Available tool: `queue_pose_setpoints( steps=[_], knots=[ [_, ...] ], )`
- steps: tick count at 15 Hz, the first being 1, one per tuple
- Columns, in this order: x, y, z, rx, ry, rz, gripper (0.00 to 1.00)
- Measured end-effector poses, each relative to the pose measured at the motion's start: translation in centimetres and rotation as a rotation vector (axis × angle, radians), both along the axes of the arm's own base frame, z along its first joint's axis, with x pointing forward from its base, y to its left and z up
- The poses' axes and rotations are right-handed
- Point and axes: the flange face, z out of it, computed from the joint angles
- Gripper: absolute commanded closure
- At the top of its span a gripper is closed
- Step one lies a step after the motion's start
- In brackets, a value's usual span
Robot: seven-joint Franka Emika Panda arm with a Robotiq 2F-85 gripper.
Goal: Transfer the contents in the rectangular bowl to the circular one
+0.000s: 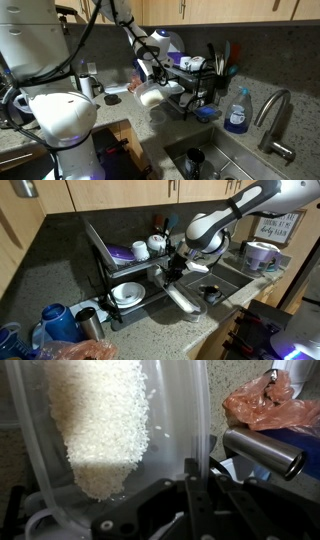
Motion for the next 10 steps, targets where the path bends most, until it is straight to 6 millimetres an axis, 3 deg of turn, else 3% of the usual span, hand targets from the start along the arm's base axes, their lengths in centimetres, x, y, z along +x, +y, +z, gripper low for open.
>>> queue_pose_setpoints(
  steps=[5, 10],
  knots=[
    [-1.3, -1.1, 0.8, -0.03, -0.076, -0.042, 0.99],
    [-2.4, -2.0, 0.1, -0.032, -0.139, -0.074, 0.99]
  ],
)
